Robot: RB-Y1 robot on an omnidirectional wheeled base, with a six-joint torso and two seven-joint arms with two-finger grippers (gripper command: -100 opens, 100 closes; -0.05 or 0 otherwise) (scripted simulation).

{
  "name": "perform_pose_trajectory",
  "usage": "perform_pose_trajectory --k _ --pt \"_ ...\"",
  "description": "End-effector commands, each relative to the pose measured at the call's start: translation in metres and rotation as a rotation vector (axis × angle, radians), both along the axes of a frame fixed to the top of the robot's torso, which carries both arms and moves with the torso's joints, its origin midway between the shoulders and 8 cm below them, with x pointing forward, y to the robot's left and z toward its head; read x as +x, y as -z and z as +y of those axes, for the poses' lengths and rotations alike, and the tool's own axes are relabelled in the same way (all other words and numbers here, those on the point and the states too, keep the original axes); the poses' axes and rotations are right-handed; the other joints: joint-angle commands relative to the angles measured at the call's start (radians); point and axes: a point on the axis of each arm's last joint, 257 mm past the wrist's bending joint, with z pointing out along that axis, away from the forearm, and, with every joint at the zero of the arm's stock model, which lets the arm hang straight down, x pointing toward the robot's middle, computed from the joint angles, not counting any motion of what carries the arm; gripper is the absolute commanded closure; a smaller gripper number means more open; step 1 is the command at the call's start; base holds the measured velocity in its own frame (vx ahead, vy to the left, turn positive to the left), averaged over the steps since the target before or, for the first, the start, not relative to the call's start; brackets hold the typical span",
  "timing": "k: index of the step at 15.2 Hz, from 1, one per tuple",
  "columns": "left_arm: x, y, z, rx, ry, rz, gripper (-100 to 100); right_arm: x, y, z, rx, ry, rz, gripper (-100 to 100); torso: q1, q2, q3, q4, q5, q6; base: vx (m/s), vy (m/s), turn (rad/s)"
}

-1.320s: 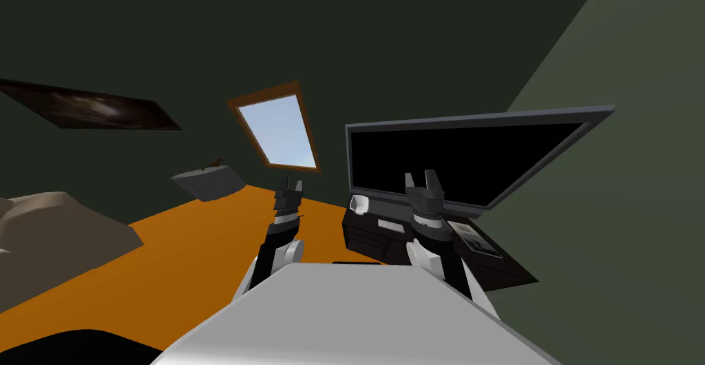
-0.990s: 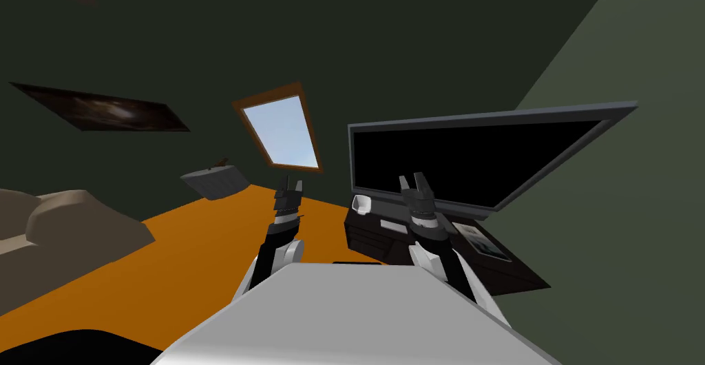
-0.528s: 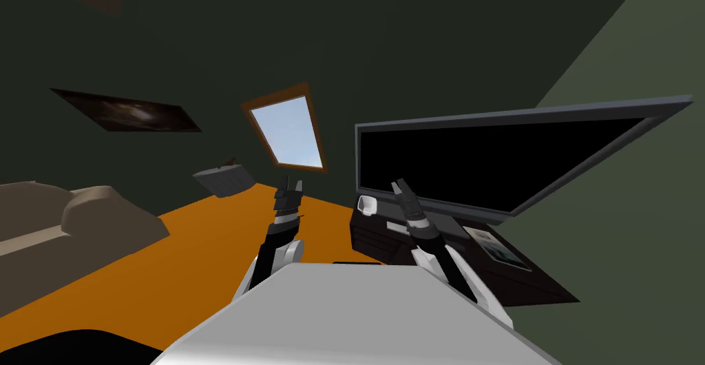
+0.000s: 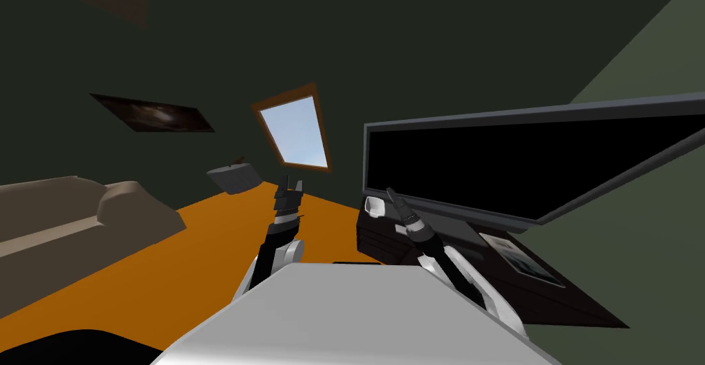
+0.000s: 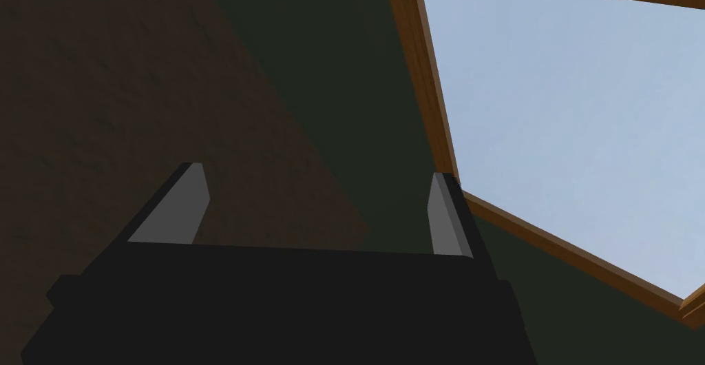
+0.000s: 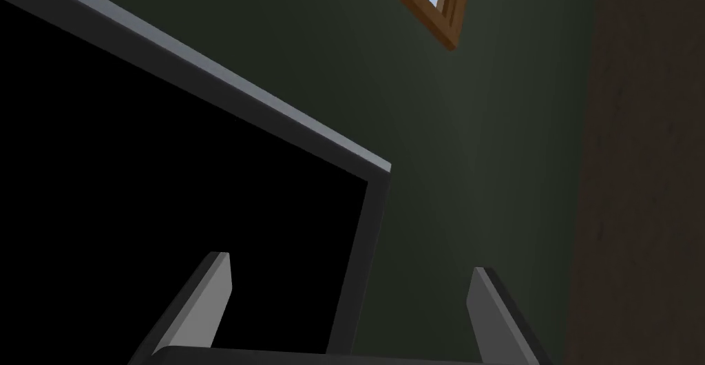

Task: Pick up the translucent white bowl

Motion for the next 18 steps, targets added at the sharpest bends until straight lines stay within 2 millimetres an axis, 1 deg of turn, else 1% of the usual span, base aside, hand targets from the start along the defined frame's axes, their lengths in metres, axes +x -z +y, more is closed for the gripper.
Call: perform_pose_trajectory --k 1,2,3,4,5,6,7,8,10,11,12,13,15,16,17,18 --pt "0.0 0.0 0.0 0.0 0.0 0.0 0 0.004 0.02 0.001 -0.067 -0.004 0.037 -100 0.0 0.0 0.0 0.0 0.0 0.0 0.029 0.106 0.069" --pt "0.0 0.0 0.0 0.0 0.0 0.0 0 0.007 0.04 0.001 -0.122 0.002 0.077 -100 0.0 0.0 0.0 0.0 0.0 0.0 0.03 0.114 0.087" --pt "0.0 0.0 0.0 0.0 0.0 0.0 0 0.006 0.042 0.001 -0.14 -0.006 0.079 -100 0.0 0.0 0.0 0.0 0.0 0.0 0.023 0.108 0.062" --pt "0.0 0.0 0.0 0.0 0.0 0.0 0 0.008 0.062 -0.001 -0.195 0.001 0.118 -100 0.0 0.0 0.0 0.0 0.0 0.0 0.035 0.121 0.09" --pt "0.0 0.0 0.0 0.0 0.0 0.0 0 0.007 0.064 -0.001 -0.215 -0.008 0.121 -100 0.001 0.0 0.0 0.0 0.0 0.0 0.037 0.111 0.065" --pt "0.0 0.0 0.0 0.0 0.0 0.0 0 0.008 0.085 -0.004 -0.272 0.0 0.16 -100 0.001 0.0 0.0 0.0 0.0 0.0 0.046 0.114 0.085" --pt "0.0 0.0 0.0 0.0 0.0 0.0 0 0.007 0.087 -0.004 -0.294 -0.009 0.162 -100 0.001 -0.001 0.0 0.0 0.0 0.0 0.042 0.115 0.07" --pt "0.0 0.0 0.0 0.0 0.0 0.0 0 0.007 0.109 -0.008 -0.354 -0.003 0.201 -100 0.001 -0.001 0.0 0.0 0.0 0.0 0.03 0.127 0.087" --pt "0.0 0.0 0.0 0.0 0.0 0.0 0 0.006 0.111 -0.01 -0.375 -0.011 0.203 -100 0.001 0.0 0.0 0.0 0.0 0.0 0.031 0.098 0.048" --pt "0.0 0.0 0.0 0.0 0.0 0.0 0 0.005 0.133 -0.016 -0.447 -0.008 0.242 -100 0.0 0.0 0.0 0.0 0.0 0.0 0.039 0.082 0.062" --pt "0.0 0.0 0.0 0.0 0.0 0.0 0 0.004 0.134 -0.017 -0.459 -0.012 0.243 -100 -0.001 0.0 0.0 0.0 0.0 0.0 0.046 0.088 0.074" --pt "0.0 0.0 0.0 0.0 0.0 0.0 0 0.002 0.156 -0.024 -0.525 -0.007 0.281 -100 -0.001 0.0 0.0 0.0 0.0 0.0 0.04 0.095 0.107" --pt "0.0 0.0 0.0 0.0 0.0 0.0 0 0.001 0.157 -0.026 -0.544 -0.014 0.282 -100 -0.001 -0.001 0.0 0.0 0.0 0.0 0.038 0.088 0.051" --pt "0.0 0.0 0.0 0.0 0.0 0.0 0 -0.003 0.179 -0.036 -0.619 -0.011 0.32 -100 -0.001 0.0 0.0 0.0 0.0 0.0 0.036 0.081 0.068" --pt "0.0 0.0 0.0 0.0 0.0 0.0 0 -0.004 0.18 -0.038 -0.631 -0.015 0.32 -100 -0.001 0.0 0.0 0.0 0.0 0.0 0.038 0.092 0.071" --pt "0.0 0.0 0.0 0.0 0.0 0.0 0 -0.008 0.201 -0.048 -0.699 -0.011 0.357 -100 -0.001 0.0 0.0 0.0 0.0 0.0 0.05 0.119 0.11"
